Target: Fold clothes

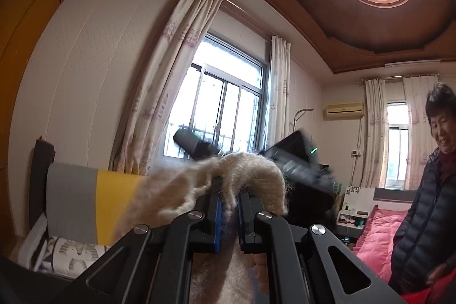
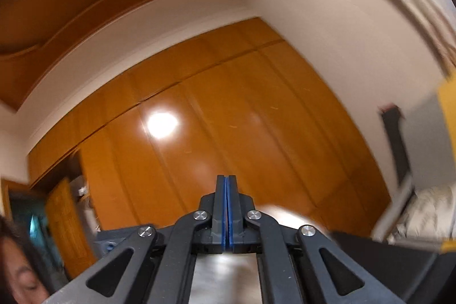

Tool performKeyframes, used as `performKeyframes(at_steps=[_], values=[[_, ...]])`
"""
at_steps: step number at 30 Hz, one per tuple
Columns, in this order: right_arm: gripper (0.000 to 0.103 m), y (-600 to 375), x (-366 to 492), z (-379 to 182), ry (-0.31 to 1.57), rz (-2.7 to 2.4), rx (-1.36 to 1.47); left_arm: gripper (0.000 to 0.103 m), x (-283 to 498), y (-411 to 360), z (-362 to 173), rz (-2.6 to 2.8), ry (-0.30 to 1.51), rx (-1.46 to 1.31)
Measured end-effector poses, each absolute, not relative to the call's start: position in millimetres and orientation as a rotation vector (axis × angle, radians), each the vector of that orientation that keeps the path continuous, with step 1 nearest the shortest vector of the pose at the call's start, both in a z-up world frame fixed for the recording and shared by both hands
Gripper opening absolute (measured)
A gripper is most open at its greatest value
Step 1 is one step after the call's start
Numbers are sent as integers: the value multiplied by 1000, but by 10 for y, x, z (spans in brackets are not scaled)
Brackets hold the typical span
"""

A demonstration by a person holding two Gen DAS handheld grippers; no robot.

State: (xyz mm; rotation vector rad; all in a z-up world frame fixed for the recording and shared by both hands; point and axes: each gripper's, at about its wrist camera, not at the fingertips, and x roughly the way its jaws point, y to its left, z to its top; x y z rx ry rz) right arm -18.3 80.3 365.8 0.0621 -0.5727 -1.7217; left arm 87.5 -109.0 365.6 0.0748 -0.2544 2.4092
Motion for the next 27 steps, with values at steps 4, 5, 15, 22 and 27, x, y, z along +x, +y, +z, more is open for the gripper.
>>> performKeyframes(at_steps=[4, 5, 15, 22, 27], values=[[1, 696, -13, 3836, -525, -1747, 14, 9, 623, -1020, 3673, 2464, -271, 61], [1, 698, -43, 3777, -545, -1762, 22, 9, 491, -982, 3598, 2477, -287, 33], [18, 1357, -734, 1474, -734, -2309, 525, 9, -1770, -308, 732, 2466, -486, -1009], [19, 1895, -729, -312, -991, -2352, 1052, 9, -2170, -135, -704, 2330, -470, -1445], [26, 1765, -587, -709, -948, -2261, 1204, 24, -1964, -649, -387, 2341, -620, -1286]])
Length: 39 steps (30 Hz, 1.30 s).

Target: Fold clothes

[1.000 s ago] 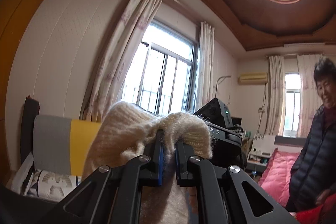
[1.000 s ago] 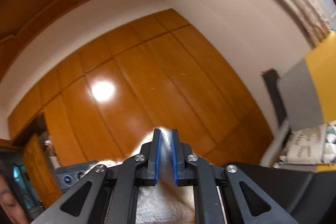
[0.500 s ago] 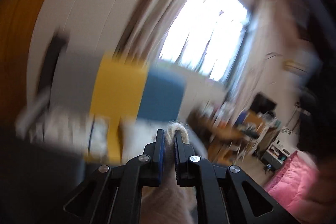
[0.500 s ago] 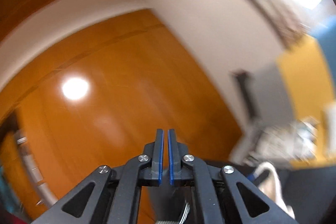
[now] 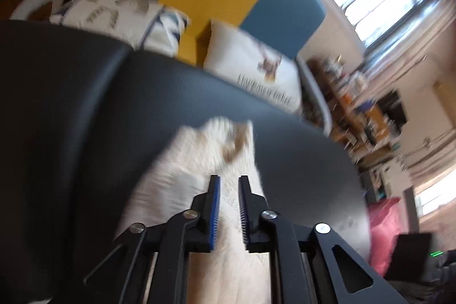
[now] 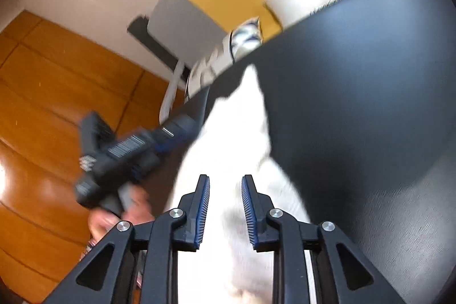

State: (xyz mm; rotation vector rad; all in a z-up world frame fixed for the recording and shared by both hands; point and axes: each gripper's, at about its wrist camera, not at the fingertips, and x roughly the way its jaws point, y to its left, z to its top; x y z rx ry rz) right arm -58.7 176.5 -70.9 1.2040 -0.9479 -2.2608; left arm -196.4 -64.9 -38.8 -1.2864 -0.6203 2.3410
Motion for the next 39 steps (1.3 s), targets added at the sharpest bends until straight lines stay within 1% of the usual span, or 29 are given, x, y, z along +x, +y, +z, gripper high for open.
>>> performKeyframes(at_steps=[1, 2, 3, 4, 6, 8, 9, 14, 16, 18, 21, 22, 24, 26, 28, 29, 30, 31, 33, 35, 39], values=[[27, 1698, -558, -687, -901, -2251, 1209, 35, -1874, -772, -300, 2361, -626, -1258], [27, 1616, -518, -644, -837, -2236, 1214, 42, -1811, -911, -242, 2385, -623, -1230], [28, 1540, -481, -597, -776, -2219, 1221, 55, -1703, -1050, -220, 2420, -610, -1212], [29, 1475, -452, -540, -719, -2195, 1232, 65, -1595, -1189, -198, 2454, -597, -1194], [33, 1333, -364, -527, -609, -2158, 1256, 71, -1389, -1417, -205, 2510, -551, -1181], [36, 1145, -251, -535, -504, -2130, 1290, 71, -1224, -1515, -307, 2532, -429, -1249], [36, 1073, -204, -561, -480, -2114, 1305, 71, -1112, -1538, -368, 2526, -353, -1288], [42, 703, 9, -690, -363, -2042, 1388, 72, -658, -1585, -712, 2561, -94, -1357], [43, 559, 24, -749, -314, -2041, 1434, 72, -544, -1587, -831, 2613, -22, -1365], [43, 455, 26, -830, -312, -2028, 1471, 72, -480, -1590, -922, 2587, -66, -1369], [44, 310, 6, -923, -340, -2014, 1501, 76, -422, -1561, -1043, 2622, -104, -1355], [45, 263, -3, -951, -353, -2009, 1508, 77, -414, -1571, -1083, 2625, -143, -1355], [49, 173, -23, -1009, -369, -2005, 1522, 79, -378, -1575, -1132, 2652, -195, -1332], [49, 129, -58, -1092, -347, -2038, 1544, 80, -363, -1521, -1155, 2676, -171, -1323], [49, 148, -82, -1148, -378, -2053, 1532, 80, -422, -1496, -1179, 2695, -187, -1316], [47, 185, -91, -1158, -403, -2064, 1513, 80, -452, -1483, -1191, 2705, -195, -1312], [40, 223, -101, -1166, -421, -2074, 1496, 80, -477, -1476, -1201, 2713, -203, -1310], [36, 265, -114, -1168, -420, -2083, 1482, 80, -483, -1490, -1202, 2718, -210, -1314], [14, 386, -143, -1166, -406, -2116, 1459, 80, -514, -1492, -1203, 2727, -218, -1328], [11, 527, -169, -1156, -409, -2158, 1432, 80, -589, -1465, -1195, 2732, -241, -1352], [11, 847, -255, -1134, -483, -2217, 1388, 80, -846, -1303, -1155, 2729, -301, -1412]])
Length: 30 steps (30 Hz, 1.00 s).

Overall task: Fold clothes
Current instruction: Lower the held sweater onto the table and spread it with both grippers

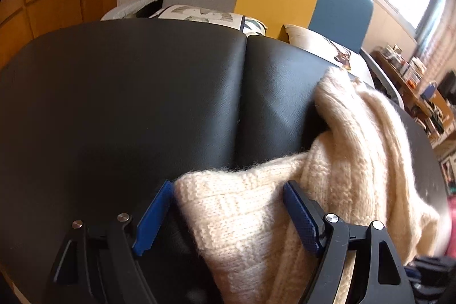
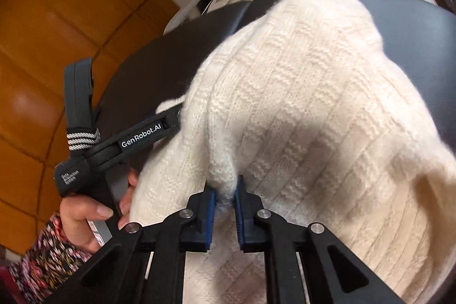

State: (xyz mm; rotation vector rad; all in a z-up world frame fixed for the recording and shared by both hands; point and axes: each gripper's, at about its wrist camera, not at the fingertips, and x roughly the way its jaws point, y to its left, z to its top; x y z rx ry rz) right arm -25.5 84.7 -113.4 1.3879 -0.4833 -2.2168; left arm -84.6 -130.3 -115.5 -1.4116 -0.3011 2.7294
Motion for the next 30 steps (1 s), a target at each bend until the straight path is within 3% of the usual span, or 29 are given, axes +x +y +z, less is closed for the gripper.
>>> performKeyframes(at_steps=[11, 19, 30], values=[[11, 1981, -335, -718, -636, -2270, 1294, 91, -1068, -987, -1202, 2751, -217, -1469], [11, 2692, -292, -372, -518, -2435, 1348, 92, -1055, -978, -1210, 2758, -206, -1461], [11, 3710, -966, -638, -482, -2611, 1555, 93, -1053, -946, -1216, 2767, -186, -1456]])
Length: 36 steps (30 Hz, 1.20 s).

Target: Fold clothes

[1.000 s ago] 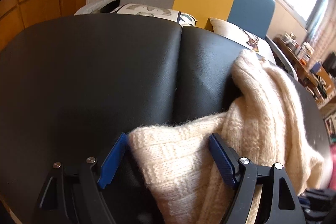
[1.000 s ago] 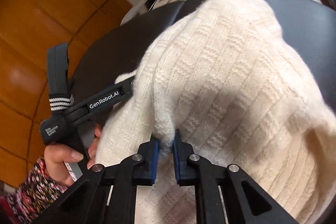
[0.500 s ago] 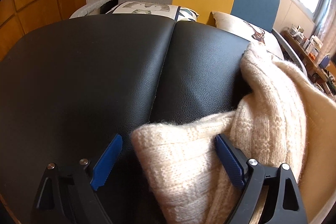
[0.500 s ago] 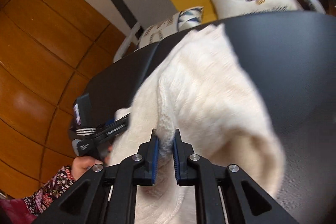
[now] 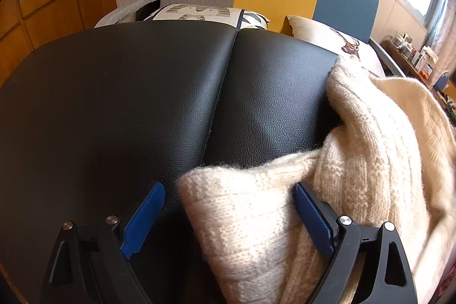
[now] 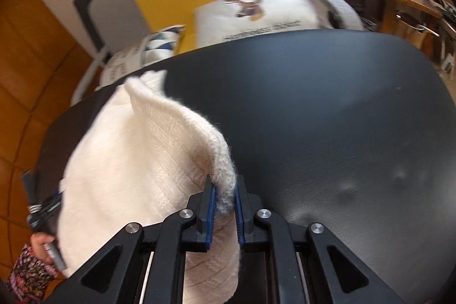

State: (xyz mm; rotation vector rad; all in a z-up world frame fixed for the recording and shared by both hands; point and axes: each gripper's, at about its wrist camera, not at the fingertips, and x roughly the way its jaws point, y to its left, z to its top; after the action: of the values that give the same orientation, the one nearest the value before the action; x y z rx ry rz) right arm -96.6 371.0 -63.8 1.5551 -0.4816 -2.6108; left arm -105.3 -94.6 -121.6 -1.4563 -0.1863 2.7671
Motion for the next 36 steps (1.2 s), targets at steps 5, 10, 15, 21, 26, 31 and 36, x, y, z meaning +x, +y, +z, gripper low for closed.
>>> performKeyframes(at_steps=[5, 10, 15, 21, 26, 31, 36], values=[[11, 4077, -1115, -761, -449, -2667, 1590, 93, -1046, -936, -1222, 2773, -180, -1451], [11, 4182, -1281, -893, -385, -2707, 1639, 94, -1043, -922, -1227, 2777, -171, -1451], [24, 4146, -1373, -1026, -333, -2710, 1680, 94, -1041, -917, -1229, 2781, -162, -1450], [33, 3542, -552, -315, 69, -2824, 1379, 94, -1042, -931, -1237, 2778, -169, -1445], [34, 2642, 348, -256, 281, -2496, 1238, 95, -1046, -931, -1237, 2774, -170, -1446], [34, 2042, 765, -618, 478, -2331, 1246, 95, -1047, -939, -1235, 2769, -178, -1445], [34, 1794, 856, -832, 571, -2271, 1247, 95, -1041, -939, -1235, 2767, -179, -1442]])
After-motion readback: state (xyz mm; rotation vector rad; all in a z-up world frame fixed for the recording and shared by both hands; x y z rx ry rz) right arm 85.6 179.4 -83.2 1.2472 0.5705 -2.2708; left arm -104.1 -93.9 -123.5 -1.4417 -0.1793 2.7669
